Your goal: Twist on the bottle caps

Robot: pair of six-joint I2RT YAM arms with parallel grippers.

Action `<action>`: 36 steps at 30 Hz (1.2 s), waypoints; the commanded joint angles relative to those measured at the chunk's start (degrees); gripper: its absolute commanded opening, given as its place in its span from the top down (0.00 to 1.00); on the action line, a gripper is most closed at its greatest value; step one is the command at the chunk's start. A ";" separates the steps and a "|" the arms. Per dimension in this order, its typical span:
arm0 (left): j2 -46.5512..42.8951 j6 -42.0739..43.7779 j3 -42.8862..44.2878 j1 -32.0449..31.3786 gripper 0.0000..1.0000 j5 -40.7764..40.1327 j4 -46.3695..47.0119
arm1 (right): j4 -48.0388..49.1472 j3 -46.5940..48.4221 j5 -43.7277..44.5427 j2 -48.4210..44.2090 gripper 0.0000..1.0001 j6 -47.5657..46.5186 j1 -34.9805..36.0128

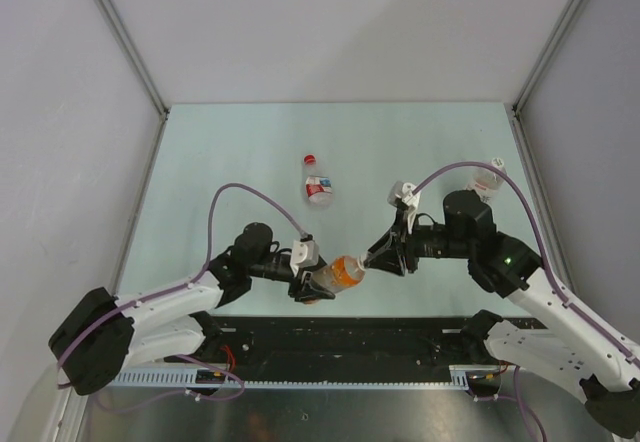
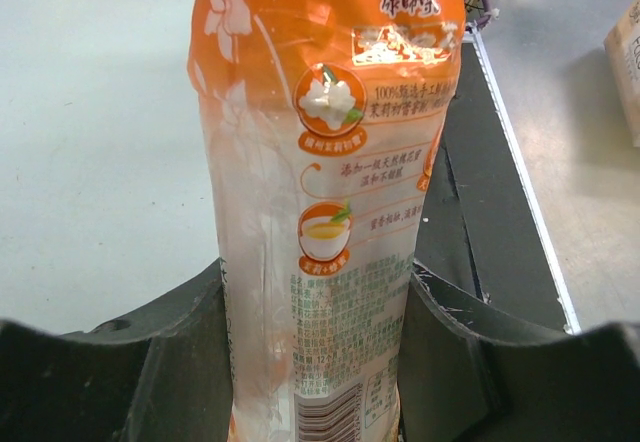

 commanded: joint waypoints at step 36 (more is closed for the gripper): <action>5.14 9.76 14.34 -4.57 1.00 -28.02 10.82 | 1.43 3.66 39.40 12.50 0.73 43.93 3.55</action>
